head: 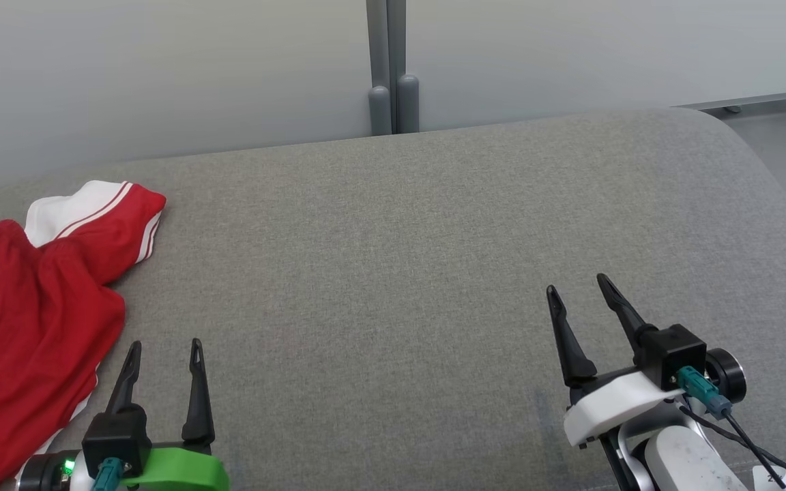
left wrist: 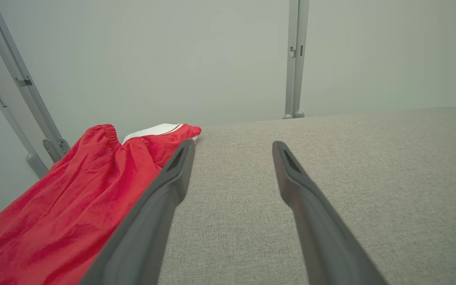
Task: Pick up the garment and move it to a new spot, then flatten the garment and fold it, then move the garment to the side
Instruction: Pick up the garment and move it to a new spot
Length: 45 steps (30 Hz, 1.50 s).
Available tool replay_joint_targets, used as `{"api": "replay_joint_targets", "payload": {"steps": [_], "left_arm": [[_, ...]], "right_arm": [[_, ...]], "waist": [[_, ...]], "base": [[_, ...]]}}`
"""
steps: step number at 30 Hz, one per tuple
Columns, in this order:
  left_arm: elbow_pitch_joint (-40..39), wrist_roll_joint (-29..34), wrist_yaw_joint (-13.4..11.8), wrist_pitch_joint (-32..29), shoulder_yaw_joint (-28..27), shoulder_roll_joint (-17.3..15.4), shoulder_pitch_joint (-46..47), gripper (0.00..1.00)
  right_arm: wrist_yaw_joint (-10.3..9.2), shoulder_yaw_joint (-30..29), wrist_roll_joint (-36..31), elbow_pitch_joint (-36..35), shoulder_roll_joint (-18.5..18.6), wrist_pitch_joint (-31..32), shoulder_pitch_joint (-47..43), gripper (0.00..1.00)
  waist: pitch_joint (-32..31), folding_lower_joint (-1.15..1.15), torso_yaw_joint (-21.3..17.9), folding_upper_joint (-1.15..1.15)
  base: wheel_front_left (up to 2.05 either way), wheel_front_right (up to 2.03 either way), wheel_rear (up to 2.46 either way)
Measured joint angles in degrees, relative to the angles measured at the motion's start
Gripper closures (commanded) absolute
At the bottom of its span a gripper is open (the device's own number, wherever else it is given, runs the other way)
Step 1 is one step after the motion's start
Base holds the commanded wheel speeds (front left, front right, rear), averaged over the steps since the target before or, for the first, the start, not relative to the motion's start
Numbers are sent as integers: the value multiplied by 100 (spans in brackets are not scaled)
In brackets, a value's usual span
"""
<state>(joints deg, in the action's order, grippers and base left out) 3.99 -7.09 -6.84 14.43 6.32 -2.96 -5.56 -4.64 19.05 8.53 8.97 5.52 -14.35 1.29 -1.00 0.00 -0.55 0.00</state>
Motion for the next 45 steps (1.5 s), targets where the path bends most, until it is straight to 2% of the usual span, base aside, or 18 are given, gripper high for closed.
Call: {"api": "replay_joint_targets", "payload": {"steps": [12,21,33,45], "left_arm": [[71,-5,0,0,55,9,3,0],[109,-5,0,0,55,9,25,0],[151,-5,0,0,42,10,25,0],[142,-9,0,0,-191,12,13,0]], "right_arm": [[1,-92,-3,2,-3,0,-1,0],[9,-145,-3,0,-7,0,-1,0],[58,-152,-2,-1,-44,0,-5,0],[119,-58,-2,27,-111,0,-15,0]], "waist": [[-1,0,127,0],[-41,0,530,0],[-130,0,1267,0],[-261,0,1844,0]], "base": [[0,0,0],[0,0,0],[0,0,0],[0,0,0]]}}
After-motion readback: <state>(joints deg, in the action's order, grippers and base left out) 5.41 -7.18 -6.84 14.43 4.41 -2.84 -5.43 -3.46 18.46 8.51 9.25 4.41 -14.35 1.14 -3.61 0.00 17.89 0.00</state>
